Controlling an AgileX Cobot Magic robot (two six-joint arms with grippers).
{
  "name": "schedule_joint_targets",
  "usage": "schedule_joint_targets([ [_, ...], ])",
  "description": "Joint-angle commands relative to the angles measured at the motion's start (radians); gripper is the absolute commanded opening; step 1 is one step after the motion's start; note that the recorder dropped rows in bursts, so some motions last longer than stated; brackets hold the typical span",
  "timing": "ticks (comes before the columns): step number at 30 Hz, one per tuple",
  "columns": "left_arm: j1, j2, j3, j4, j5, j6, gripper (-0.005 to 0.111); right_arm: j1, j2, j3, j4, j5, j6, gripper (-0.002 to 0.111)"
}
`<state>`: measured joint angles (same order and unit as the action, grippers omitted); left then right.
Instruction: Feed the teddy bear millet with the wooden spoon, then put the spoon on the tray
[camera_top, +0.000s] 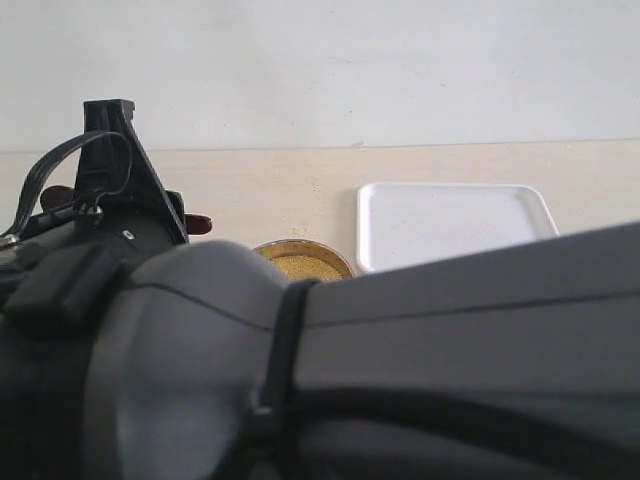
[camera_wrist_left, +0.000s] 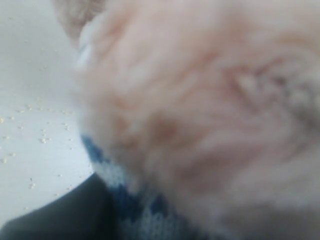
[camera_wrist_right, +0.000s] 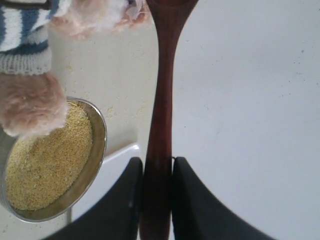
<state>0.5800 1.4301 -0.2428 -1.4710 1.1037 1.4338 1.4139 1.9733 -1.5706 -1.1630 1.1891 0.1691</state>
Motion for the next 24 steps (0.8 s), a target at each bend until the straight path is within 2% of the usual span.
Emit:
schedule_joint_targets([
  [1, 0.004, 0.000, 0.000, -0.015, 0.029, 0.010, 0.005, 0.001, -0.010, 0.004, -0.017, 0.028, 0.016, 0.000],
  [4, 0.004, 0.000, 0.000, -0.015, 0.029, 0.010, 0.005, -0.010, -0.015, 0.004, 0.009, 0.032, 0.051, 0.000],
  [11, 0.004, 0.000, 0.000, -0.015, 0.029, 0.010, 0.005, -0.116, -0.149, 0.043, 0.289, 0.001, 0.211, 0.000],
  [18, 0.004, 0.000, 0.000, -0.015, 0.029, 0.010, 0.005, -0.208, -0.360, 0.272, 0.394, -0.082, 0.302, 0.000],
  [24, 0.004, 0.000, 0.000, -0.015, 0.029, 0.010, 0.005, -0.340, -0.529, 0.512, 0.511, -0.256, 0.414, 0.000],
])
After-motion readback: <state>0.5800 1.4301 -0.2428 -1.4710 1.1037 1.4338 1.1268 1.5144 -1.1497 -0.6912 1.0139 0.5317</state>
